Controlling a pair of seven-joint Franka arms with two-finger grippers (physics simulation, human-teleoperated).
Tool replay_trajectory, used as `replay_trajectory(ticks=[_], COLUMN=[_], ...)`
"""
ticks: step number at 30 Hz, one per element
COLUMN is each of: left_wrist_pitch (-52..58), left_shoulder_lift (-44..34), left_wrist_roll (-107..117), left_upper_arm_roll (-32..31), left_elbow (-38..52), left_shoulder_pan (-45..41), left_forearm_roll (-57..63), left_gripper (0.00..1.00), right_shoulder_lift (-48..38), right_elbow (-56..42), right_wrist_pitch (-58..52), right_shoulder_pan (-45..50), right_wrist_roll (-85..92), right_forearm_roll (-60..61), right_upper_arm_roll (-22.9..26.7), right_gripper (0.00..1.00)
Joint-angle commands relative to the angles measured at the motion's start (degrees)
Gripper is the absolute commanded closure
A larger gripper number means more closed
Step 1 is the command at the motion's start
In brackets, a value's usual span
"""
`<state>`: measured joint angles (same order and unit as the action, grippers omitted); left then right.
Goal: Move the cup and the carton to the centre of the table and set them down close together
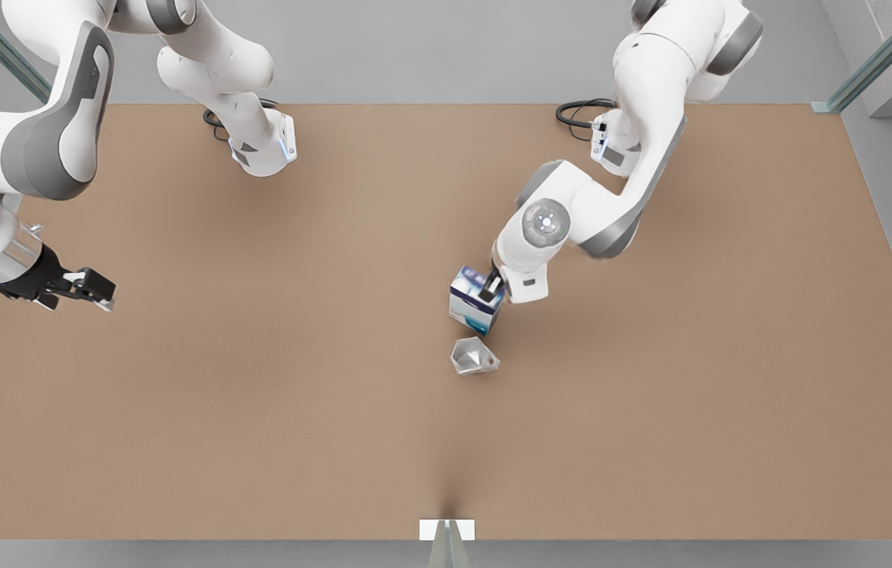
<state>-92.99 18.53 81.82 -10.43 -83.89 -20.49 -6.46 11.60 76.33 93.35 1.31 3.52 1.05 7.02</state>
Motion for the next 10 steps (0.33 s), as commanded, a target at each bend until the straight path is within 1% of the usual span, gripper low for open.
replay_trajectory(ticks=[1, 2, 3, 4, 5, 6, 8, 10], left_wrist_pitch=[6.2, 13.8, 14.7, 14.3, 11.3, 7.6, 2.0, 3.0], left_shoulder_lift=[-0.6, -1.0, -1.6, -1.7, -2.6, -5.2, -9.4, -10.4], left_wrist_roll=[-10.2, -37.2, -63.9, -80.9, -90.0, -89.8, -84.1, -84.1], left_upper_arm_roll=[2.1, 6.7, 8.5, 8.5, 8.8, 8.7, 8.6, 8.8], left_elbow=[3.5, 8.0, 8.8, 9.7, 9.1, 6.4, 0.9, 0.9], left_shoulder_pan=[1.7, 5.4, 10.4, 16.4, 17.8, 17.7, 17.7, 17.7], left_forearm_roll=[0.0, 1.8, 7.9, 8.1, 10.9, 13.1, 12.9, 13.0], left_gripper=[0.00, 0.00, 0.00, 0.00, 0.00, 0.00, 0.00, 0.00], right_shoulder_lift=[0.0, 0.0, 0.1, 0.1, 0.6, 0.8, 0.7, 0.7], right_elbow=[0.0, 0.0, 0.0, 0.0, 0.0, -0.1, -0.1, -0.6], right_wrist_pitch=[0.0, 0.1, 0.1, 0.1, 0.1, 0.0, 0.0, -0.1], right_shoulder_pan=[-0.1, -0.1, -0.1, 0.0, 0.3, 0.0, -0.2, -0.2], right_wrist_roll=[0.0, 0.0, 0.0, 0.0, 0.0, 0.0, 0.1, 0.2], right_forearm_roll=[0.1, 0.1, 0.1, 0.3, 0.3, 0.2, 0.3, 0.1], right_upper_arm_roll=[0.0, 0.0, 0.0, 0.0, 0.0, 0.0, 0.0, 0.0], right_gripper=[0.00, 0.00, 0.00, 0.00, 0.00, 0.00, 0.00, 0.00])
